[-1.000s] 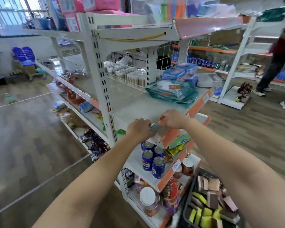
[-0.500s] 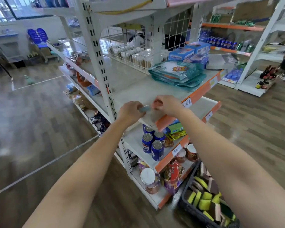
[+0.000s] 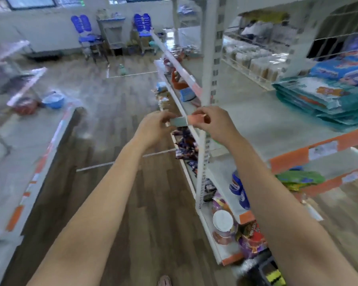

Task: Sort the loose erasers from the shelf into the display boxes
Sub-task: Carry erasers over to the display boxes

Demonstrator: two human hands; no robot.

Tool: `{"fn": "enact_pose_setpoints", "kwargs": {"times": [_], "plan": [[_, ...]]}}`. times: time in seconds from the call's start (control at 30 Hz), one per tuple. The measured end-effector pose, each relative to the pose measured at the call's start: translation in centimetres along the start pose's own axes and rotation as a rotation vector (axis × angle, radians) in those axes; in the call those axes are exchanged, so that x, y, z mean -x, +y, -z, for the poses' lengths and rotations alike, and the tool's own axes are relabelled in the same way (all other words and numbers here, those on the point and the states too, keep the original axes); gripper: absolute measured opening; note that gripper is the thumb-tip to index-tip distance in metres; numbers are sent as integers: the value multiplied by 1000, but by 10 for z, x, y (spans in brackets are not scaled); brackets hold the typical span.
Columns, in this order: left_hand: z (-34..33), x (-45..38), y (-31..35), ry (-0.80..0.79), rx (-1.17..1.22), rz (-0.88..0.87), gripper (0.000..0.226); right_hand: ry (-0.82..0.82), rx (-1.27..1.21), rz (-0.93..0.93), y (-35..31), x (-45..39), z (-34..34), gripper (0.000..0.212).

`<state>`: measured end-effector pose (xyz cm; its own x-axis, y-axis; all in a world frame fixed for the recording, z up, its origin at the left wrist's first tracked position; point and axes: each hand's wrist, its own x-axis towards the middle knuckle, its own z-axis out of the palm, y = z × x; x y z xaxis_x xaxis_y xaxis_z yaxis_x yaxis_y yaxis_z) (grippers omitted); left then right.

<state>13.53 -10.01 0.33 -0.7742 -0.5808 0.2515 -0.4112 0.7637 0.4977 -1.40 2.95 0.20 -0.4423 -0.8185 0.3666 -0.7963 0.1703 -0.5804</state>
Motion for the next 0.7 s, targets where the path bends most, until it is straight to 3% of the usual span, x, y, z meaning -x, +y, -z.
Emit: {"fn": "enact_pose_setpoints", "kwargs": {"times": [0.3,0.7], "plan": [[62,9,-125,65,-9,68,32,-88,-106,161,-56,-74,-108,28],[122,-80,-297,57,4,82,31,-100,-174,132,-100,-218,-233,30]]}}
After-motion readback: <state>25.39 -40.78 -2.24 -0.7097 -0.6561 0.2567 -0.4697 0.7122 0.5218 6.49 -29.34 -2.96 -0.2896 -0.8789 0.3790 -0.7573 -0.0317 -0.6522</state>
